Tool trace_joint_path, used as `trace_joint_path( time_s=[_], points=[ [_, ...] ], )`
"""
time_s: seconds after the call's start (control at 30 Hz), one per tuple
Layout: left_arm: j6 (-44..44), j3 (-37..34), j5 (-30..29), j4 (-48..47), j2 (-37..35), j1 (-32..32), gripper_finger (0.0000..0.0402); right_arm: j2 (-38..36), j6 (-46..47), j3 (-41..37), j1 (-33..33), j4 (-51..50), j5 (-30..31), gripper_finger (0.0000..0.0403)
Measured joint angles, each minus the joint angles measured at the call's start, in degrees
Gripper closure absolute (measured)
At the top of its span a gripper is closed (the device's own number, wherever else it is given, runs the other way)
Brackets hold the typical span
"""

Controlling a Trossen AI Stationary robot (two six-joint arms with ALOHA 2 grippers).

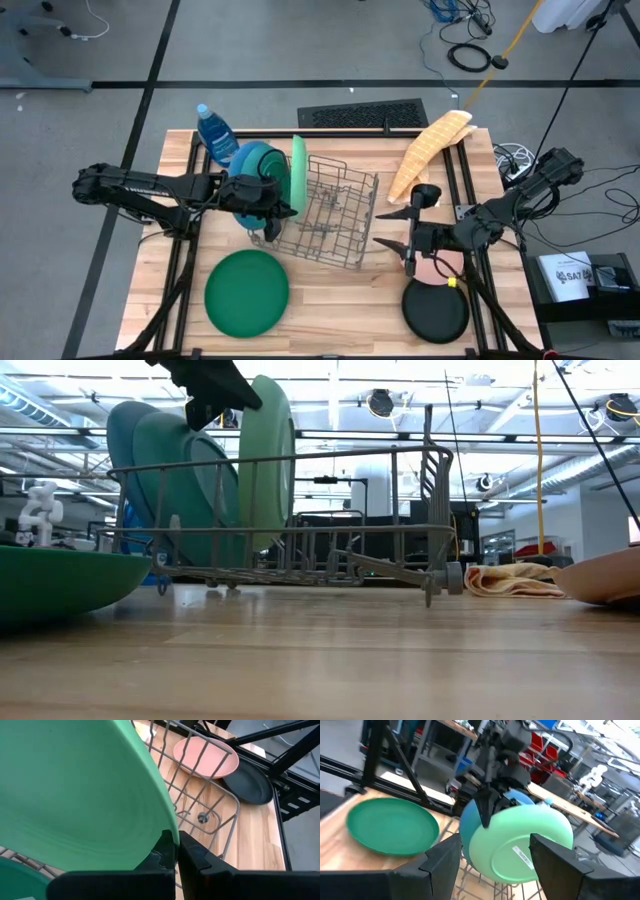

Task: Sort dishes
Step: Put the light green plate into the dish rack

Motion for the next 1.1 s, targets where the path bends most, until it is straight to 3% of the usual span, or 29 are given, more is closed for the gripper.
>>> trace_joint_path(
  time_s=[0.2,0.4,0.6,0.8,1.1],
  points=[
    [0.0,-0.02,-0.13,-0.01,0.0,0.0,0.0402,5.18,0.33,2.06,-5.33,0.27,-0.2,0.0174],
    [0.02,-0.02,-0.16,0.0,0.0,0.0,0.0402,12.88,-0.01,12.5,-12.26,-5.3,-2.92,0.0174],
    [0.22,-0.02,-0.2,-0.02,0.02,-0.11,0.0402,21.83,5.45,20.66,-22.95,-13.55,-15.71,0.0174],
    [0.43,-0.02,-0.16,-0.01,0.02,-0.13,0.0402,29.38,8.93,19.79,-29.3,-8.21,-23.97,0.0174],
    [4.6,-0.02,1.16,-0.22,0.02,-0.09,0.0401,36.62,7.13,19.53,-31.63,0.52,-25.66,0.0174]
  ],
)
